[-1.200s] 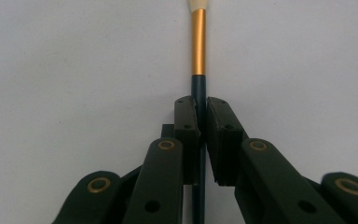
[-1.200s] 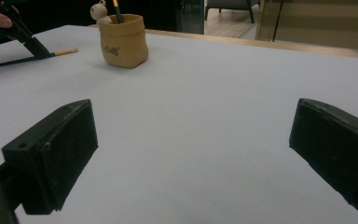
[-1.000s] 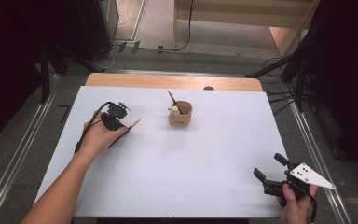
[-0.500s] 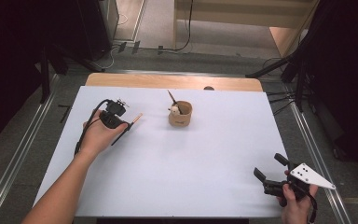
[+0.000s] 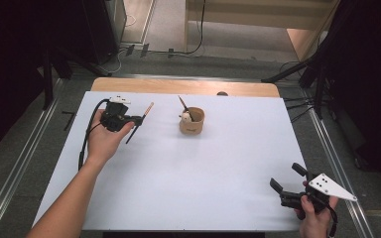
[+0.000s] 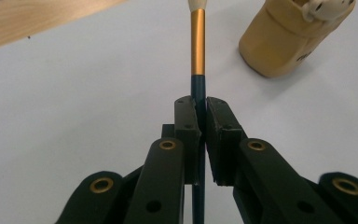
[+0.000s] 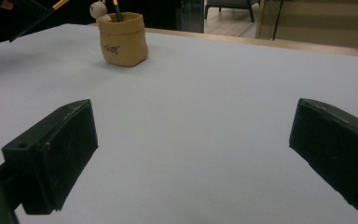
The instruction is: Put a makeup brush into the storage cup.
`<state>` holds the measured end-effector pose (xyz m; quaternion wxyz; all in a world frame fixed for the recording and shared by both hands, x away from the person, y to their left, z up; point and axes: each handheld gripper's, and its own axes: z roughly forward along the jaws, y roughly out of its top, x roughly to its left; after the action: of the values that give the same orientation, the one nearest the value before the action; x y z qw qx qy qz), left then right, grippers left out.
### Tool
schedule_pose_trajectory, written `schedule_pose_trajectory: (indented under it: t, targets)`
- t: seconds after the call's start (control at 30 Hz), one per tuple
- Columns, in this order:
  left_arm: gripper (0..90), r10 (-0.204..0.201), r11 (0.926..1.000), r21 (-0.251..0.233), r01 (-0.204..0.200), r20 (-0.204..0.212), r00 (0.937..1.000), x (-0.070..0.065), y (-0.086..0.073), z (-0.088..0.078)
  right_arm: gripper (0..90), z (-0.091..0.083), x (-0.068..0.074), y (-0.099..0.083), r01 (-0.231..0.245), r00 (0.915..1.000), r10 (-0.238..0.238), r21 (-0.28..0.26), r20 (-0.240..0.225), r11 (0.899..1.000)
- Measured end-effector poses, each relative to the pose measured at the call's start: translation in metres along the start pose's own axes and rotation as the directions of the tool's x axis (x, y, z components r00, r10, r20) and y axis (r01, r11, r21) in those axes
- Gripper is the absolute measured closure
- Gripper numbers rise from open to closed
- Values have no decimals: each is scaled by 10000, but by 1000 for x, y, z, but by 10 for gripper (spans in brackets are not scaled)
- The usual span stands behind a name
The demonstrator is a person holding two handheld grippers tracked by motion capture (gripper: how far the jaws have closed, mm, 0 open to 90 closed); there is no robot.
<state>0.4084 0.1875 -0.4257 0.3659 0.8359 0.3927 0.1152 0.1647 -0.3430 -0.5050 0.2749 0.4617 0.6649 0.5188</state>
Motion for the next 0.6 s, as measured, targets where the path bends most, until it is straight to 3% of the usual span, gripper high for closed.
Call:
schedule_pose_trajectory:
  t: [0.33, 0.6]
  targets:
    - [843, -129, 9918, -1267, 184, 441, 9989, -3, 3, -6, 16, 0, 0, 0, -15, 10000, 15, -20, -16, 10000]
    - [842, -199, 9701, -2392, 419, 937, 9954, -8, 7, -8, 16, 0, 0, 0, 23, 10000, -23, -37, -6, 10000]
